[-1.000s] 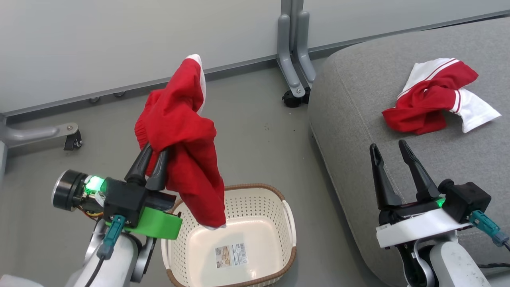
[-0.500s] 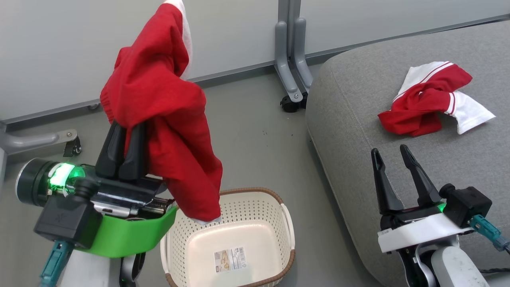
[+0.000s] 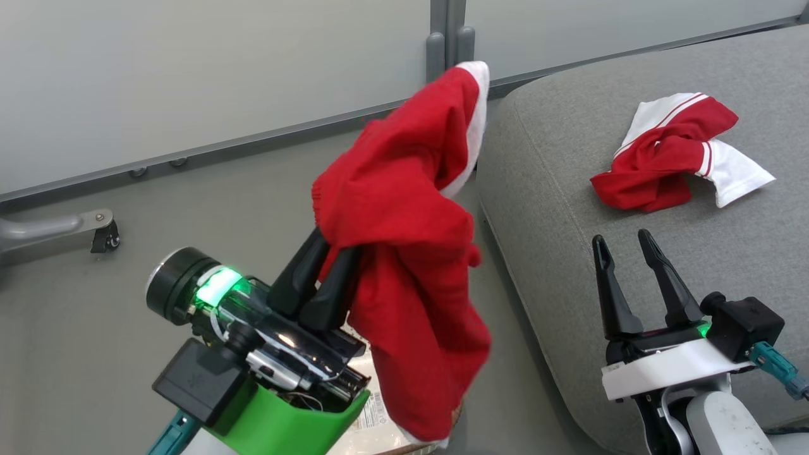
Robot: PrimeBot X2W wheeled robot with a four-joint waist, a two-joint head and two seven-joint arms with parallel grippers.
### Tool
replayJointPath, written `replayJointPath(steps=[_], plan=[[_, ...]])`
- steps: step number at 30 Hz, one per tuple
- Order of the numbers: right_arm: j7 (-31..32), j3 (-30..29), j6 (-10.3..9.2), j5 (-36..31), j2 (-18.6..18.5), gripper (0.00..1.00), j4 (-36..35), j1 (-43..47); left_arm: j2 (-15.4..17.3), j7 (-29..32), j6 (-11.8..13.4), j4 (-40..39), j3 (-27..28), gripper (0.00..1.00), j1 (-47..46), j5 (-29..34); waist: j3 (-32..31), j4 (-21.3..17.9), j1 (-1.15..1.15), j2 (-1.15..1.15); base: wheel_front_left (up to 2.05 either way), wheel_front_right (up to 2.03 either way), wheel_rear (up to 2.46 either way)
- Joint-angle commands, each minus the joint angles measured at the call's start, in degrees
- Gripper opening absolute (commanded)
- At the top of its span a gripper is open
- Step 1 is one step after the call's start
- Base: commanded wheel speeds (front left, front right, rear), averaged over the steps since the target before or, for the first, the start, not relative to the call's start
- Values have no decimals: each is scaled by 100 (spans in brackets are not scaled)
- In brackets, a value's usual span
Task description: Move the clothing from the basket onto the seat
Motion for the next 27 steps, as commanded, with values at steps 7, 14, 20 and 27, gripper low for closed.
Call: replayJointPath(steps=[7, 14, 20, 27], plan=[[-2, 42, -8, -29, 17, 100, 1, 35, 33, -1, -14, 55, -130, 0, -124, -91, 18, -45, 0, 0, 0, 0, 0], [-2, 58, -8, -21, -28, 100, 12, 17, -40, -1, -15, 206, 3, 0, -68, -136, 4, -53, 0, 0, 0, 0, 0], [-2, 155, -8, -9, -51, 100, 35, 1, -87, -1, -15, 466, 98, 0, 32, -216, 2, -53, 0, 0, 0, 0, 0], [-2, 579, -8, 65, -331, 100, -50, -120, -35, -1, -15, 596, 21, 0, -66, -191, 63, -46, 0, 0, 0, 0, 0]])
